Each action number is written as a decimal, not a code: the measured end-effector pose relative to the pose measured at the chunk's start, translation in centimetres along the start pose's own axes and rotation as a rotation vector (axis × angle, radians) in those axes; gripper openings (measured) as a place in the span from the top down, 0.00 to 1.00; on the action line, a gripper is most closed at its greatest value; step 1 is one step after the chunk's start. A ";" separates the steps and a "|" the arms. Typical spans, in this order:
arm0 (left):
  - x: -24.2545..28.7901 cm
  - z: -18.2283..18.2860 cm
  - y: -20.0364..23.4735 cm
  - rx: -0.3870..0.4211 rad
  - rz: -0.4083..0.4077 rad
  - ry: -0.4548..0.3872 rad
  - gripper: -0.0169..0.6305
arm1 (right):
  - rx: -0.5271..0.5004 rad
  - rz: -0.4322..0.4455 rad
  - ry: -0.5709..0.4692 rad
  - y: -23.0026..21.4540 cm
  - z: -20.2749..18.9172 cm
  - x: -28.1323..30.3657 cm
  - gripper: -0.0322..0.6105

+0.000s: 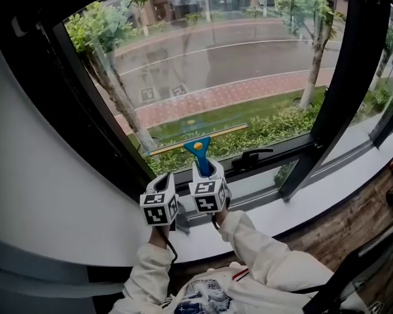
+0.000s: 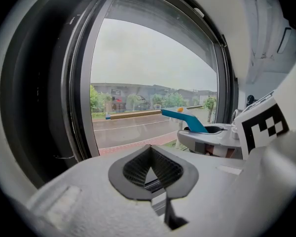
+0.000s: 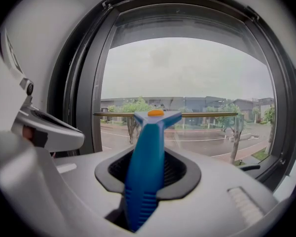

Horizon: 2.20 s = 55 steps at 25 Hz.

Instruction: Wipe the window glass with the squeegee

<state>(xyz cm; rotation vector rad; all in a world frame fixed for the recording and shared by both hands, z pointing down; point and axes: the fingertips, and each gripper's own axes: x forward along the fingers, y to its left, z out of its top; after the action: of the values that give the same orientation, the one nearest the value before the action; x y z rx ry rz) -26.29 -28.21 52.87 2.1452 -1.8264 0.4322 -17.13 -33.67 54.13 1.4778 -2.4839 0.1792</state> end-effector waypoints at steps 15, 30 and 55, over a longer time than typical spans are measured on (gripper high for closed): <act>-0.1 -2.5 0.7 -0.029 0.002 0.053 0.97 | 0.022 0.018 0.121 1.1 -6.6 1.5 0.76; -0.2 -3.3 0.8 -0.041 -0.012 0.065 0.97 | 0.076 0.052 0.223 1.8 -10.3 2.1 0.77; -0.5 -5.8 0.7 -0.065 -0.006 0.110 0.97 | 0.098 0.078 0.373 2.4 -13.7 2.8 0.77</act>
<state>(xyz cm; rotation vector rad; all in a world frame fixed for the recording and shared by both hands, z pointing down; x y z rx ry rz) -27.28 -25.49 57.98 2.0410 -1.7497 0.4733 -18.54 -31.72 68.10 1.2472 -2.2556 0.5449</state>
